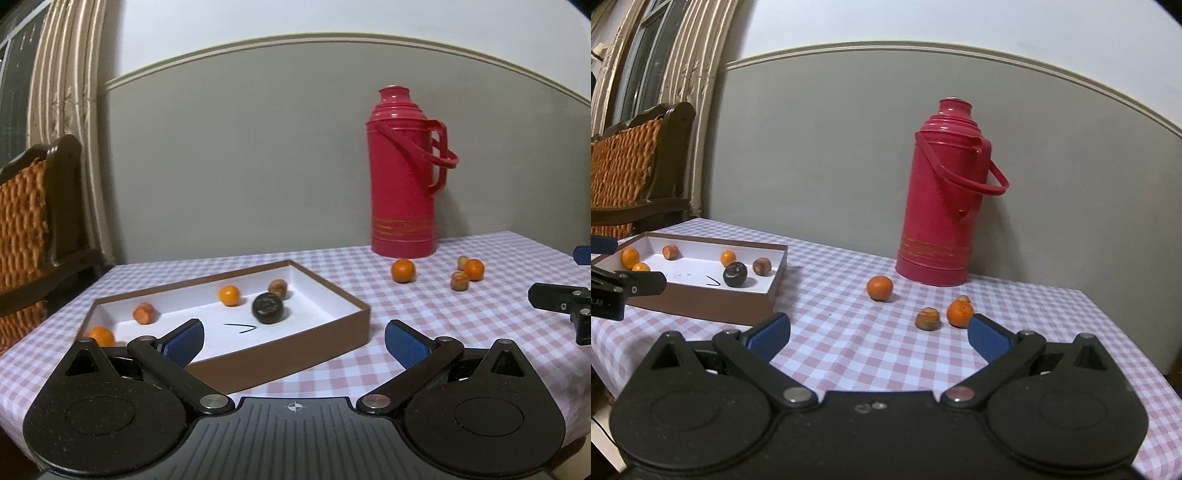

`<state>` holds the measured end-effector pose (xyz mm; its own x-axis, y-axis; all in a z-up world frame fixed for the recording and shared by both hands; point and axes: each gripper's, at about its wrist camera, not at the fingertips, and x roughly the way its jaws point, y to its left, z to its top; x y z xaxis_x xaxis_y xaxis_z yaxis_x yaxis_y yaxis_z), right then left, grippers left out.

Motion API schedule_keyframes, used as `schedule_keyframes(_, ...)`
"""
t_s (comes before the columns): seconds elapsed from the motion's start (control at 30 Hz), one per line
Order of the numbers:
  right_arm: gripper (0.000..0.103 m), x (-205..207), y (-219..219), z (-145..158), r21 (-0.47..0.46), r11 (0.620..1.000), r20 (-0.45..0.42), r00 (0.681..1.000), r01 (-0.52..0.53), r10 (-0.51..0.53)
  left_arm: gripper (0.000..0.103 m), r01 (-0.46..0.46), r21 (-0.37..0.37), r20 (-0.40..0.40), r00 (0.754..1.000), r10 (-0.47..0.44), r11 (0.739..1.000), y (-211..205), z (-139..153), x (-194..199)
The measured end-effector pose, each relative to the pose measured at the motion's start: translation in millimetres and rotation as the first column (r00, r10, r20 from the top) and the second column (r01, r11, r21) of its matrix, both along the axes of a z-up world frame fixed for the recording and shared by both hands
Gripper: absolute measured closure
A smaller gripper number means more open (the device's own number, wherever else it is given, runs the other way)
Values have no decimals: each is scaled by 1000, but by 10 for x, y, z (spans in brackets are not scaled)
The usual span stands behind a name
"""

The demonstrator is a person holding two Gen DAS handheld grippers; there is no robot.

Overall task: Organize fruits
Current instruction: 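Move both open tools back toward the loose fruits beside the thermos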

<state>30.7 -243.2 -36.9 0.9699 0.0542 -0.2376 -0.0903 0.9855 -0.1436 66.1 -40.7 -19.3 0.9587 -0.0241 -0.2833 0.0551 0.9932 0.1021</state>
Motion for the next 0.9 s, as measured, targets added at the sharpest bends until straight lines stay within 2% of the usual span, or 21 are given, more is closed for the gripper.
schedule_keyframes(0.33,6,-13,-216,-40,7,997,-12,997,75,-75,0,72,18,-8,997,-72,997,-327,-48,100)
schedule_keyframes(0.63,6,80,-372,-38,-13,993,8,994,114,-113,0,134,24,-8,991,-134,991,-688,-18,361)
schedule_keyframes(0.9,6,347,-592,-15,39,986,1,986,165,-165,0,149,28,-15,989,-148,988,-981,-42,681)
